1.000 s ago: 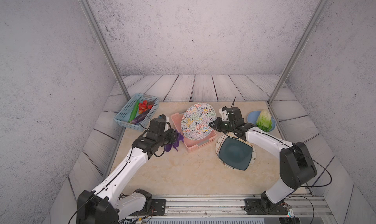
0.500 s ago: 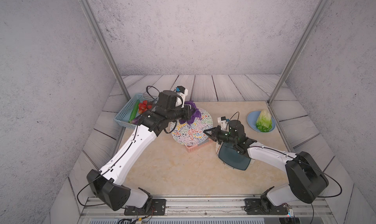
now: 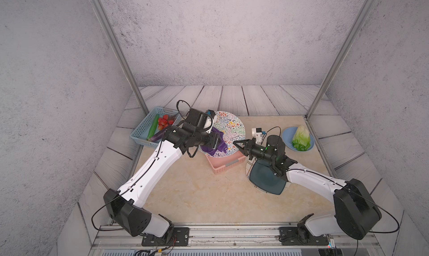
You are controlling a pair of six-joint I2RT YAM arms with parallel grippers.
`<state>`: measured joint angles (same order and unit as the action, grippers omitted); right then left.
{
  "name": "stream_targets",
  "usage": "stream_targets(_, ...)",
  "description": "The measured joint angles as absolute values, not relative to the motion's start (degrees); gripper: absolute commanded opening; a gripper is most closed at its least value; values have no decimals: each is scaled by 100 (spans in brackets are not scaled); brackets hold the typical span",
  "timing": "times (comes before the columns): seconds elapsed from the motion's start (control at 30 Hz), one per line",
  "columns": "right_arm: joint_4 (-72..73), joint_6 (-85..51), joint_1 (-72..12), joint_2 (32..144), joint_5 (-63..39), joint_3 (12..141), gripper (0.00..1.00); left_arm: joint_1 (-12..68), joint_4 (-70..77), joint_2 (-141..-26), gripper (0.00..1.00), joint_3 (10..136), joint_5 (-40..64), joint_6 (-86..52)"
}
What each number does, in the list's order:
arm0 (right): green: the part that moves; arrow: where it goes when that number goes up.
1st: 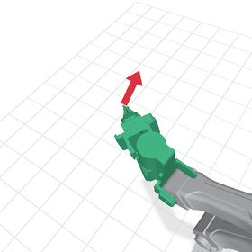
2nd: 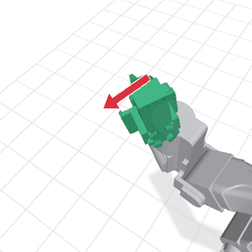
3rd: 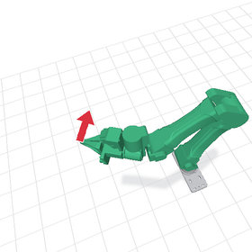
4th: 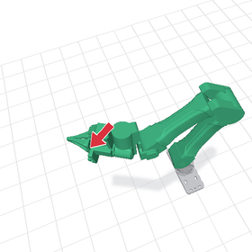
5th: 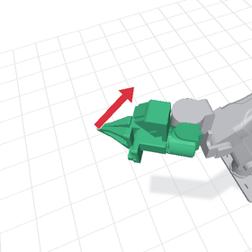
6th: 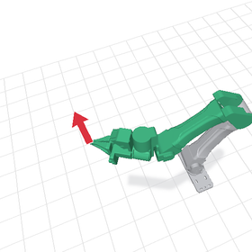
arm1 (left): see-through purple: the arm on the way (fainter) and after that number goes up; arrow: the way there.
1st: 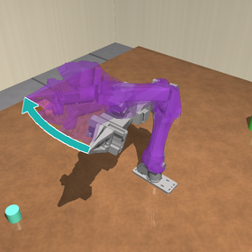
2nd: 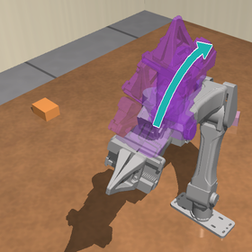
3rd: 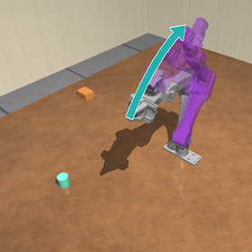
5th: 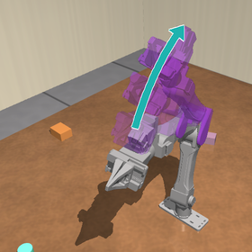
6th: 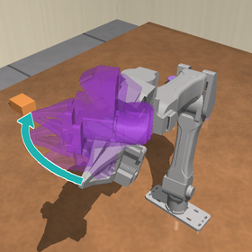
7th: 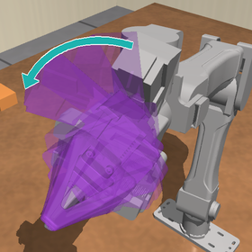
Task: Wipe the wet plate dry
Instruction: Wipe the plate with towel.
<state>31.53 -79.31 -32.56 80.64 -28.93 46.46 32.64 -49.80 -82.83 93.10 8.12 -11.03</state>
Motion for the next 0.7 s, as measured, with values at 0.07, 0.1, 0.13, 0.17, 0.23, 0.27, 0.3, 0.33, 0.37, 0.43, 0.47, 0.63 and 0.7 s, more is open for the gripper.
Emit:
stream_targets(0.07, 3129, -7920, -3256, 8038, -2904, 4626, 0, 3264, -5271, -8173, 80, 9559, 687, -985)
stream_targets(0.1, 3096, -7902, -3256, 8014, -2910, 4626, 0, 3264, -5408, -8123, 81, 9653, 611, -934)
stream_targets(0.13, 3065, -7885, -3256, 7994, -2917, 4626, 0, 3264, -5542, -8077, 81, 9734, 543, -886)
stream_targets(0.17, 3035, -7867, -3256, 7964, -2928, 4626, 0, 3264, -5693, -8036, 80, 9808, 445, -832)
stream_targets(0.23, 2961, -7802, -3256, 7887, -2963, 4626, 0, 3264, -5942, -8009, 80, 9878, 285, -746)
stream_targets(0.27, 2926, -7771, -3256, 7850, -2978, 4626, 0, 3264, -6058, -8025, 80, 9885, 213, -701)
stream_targets(0.3, 2888, -7749, -3256, 7817, -2995, 4628, 0, 3264, -6163, -8060, 81, 9885, 178, -657)
stream_targets(0.33, 2842, -7721, -3256, 7778, -3006, 4630, 0, 3264, -6254, -8110, 81, 9885, 167, -617)
stream_targets(0.37, 2801, -7697, -3256, 7741, -3013, 4633, 0, 3264, -6326, -8178, 81, 9885, 174, -587)
stream_targets(0.43, 2744, -7644, -3262, 7675, -3020, 4633, 0, 3264, -6410, -8348, 80, 9883, 259, -541)
stream_targets(0.47, 2718, -7623, -3271, 7644, -3022, 4633, 0, 3264, -6403, -8429, 77, 9867, 314, -541)
stream_targets(0.63, 2604, -7526, -3319, 7542, -3000, 4644, 0, 3264, -6047, -8552, 52, 9463, 801, -668)
stream_targets(0.7, 2491, -7498, -3334, 7540, -2982, 4644, 0, 3280, -5798, -8530, 29, 9242, 1033, -768)
